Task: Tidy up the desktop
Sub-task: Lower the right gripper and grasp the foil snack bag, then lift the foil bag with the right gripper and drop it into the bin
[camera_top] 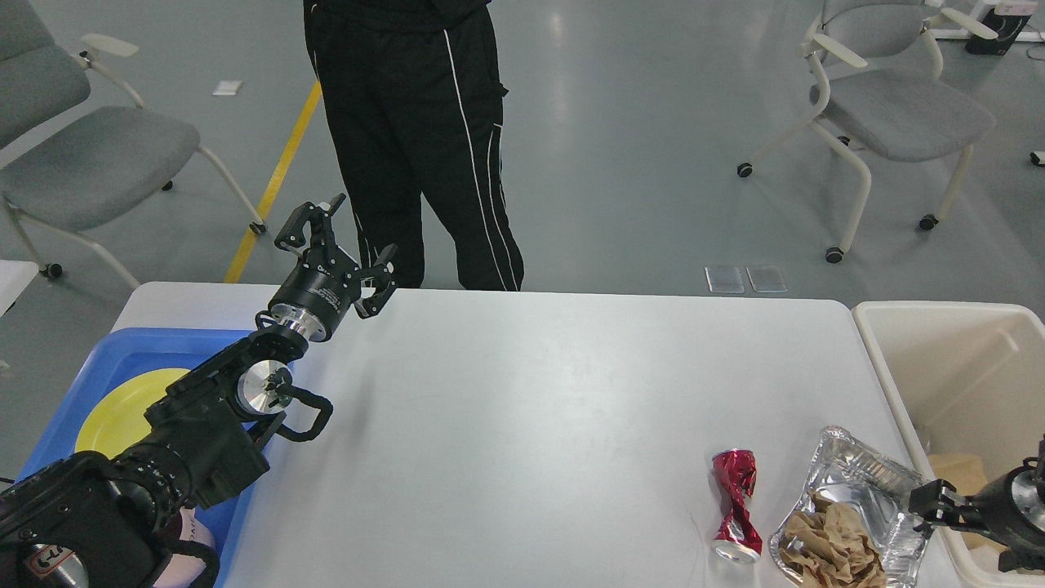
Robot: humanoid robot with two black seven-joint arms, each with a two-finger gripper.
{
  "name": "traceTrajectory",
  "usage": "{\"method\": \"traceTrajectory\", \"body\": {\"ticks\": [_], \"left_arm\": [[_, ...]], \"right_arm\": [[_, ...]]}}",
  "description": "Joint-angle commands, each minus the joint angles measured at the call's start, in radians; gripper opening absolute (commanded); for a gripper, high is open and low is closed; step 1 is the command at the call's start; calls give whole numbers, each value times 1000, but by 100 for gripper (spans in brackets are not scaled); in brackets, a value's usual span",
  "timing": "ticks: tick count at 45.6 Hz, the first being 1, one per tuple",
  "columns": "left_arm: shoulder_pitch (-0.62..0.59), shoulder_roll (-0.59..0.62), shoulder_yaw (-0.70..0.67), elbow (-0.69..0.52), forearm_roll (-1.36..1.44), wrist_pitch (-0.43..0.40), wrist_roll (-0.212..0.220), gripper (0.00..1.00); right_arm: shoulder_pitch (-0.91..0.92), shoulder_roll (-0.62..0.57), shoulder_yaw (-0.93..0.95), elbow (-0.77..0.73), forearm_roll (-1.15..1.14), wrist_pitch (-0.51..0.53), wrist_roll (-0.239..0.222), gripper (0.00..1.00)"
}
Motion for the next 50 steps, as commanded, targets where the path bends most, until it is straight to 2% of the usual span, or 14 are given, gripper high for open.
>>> {"method": "traceTrajectory", "body": {"ticks": [1, 6, 16, 18, 20, 22, 24, 25, 42, 50], "left_arm": [[0, 0, 0, 0, 1, 0, 0, 96], [0, 0, 0, 0, 1, 0, 0, 96], [0, 0, 0, 0, -1, 0, 0, 96], [0, 0, 0, 0, -1, 0, 0, 96], [0, 0, 0, 0, 1, 0, 0, 96], [0, 0, 0, 0, 1, 0, 0, 96], [0, 0, 0, 0, -1, 0, 0, 96], [0, 0, 0, 0, -1, 0, 0, 96], [0, 0, 0, 0, -1, 0, 0, 96], [0, 0, 0, -1, 1, 0, 0, 96]], "right_arm": [[-11, 1, 9, 1, 0, -50, 2, 98], [-11, 1, 39, 7, 11, -101, 0, 90], [-11, 1, 67, 21, 11, -101, 0, 77], [-11, 1, 67, 21, 11, -101, 0, 71], [-14, 1, 67, 22, 12, -99, 0, 60], [-18, 1, 67, 30, 12, -96, 0, 43], [-23, 1, 67, 41, 11, -95, 0, 12], [-25, 1, 67, 45, 12, -92, -2, 0], [6, -10, 130, 51, 12, -93, -2, 0], [119, -73, 145, 76, 11, -70, 2, 0]]}}
